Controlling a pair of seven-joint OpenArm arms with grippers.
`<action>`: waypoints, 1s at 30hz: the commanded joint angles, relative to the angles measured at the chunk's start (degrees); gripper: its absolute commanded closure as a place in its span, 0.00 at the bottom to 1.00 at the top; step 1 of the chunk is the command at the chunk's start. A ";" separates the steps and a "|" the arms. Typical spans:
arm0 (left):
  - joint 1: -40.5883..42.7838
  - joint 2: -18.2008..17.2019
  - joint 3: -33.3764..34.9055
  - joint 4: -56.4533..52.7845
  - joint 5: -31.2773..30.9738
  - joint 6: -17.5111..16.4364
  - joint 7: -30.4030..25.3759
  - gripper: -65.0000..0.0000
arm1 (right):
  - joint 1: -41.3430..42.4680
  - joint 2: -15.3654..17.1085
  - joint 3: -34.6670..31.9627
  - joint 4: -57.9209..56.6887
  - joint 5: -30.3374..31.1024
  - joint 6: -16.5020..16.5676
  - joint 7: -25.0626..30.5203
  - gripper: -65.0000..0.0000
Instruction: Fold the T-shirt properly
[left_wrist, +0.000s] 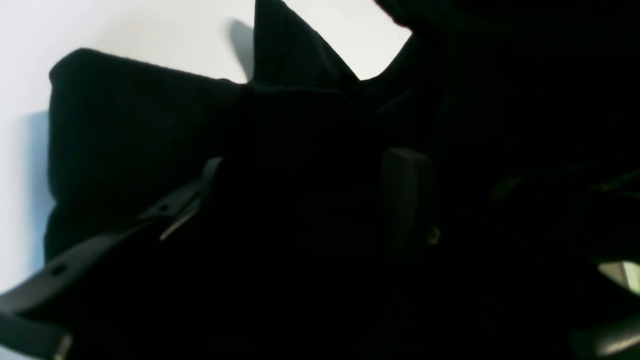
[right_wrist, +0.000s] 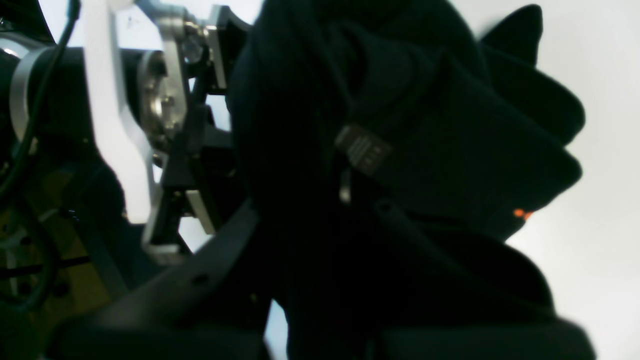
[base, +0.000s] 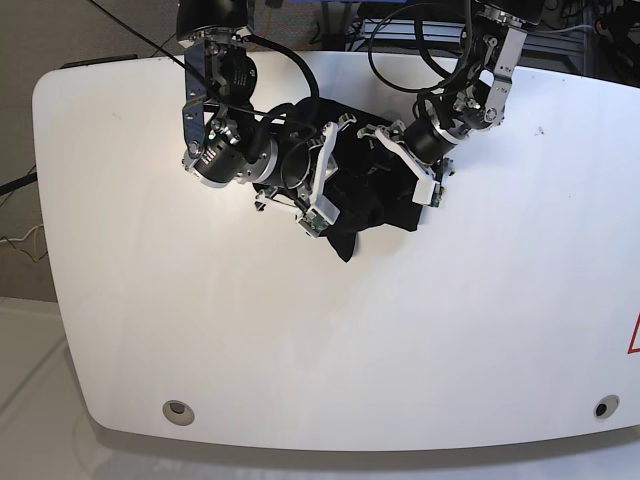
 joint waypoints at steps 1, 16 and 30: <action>-0.42 1.07 -0.10 2.05 -1.26 -1.59 -1.43 0.41 | 0.59 -0.40 -0.14 0.87 1.13 0.16 1.02 1.00; 0.81 1.16 -0.10 9.44 -1.26 -1.59 -1.34 0.41 | 0.59 -0.40 -0.14 0.87 1.13 0.16 1.02 1.00; 1.95 -0.07 -1.77 11.90 -1.17 -1.33 -1.25 0.41 | 0.59 -0.40 -0.14 0.87 1.13 0.16 1.02 1.00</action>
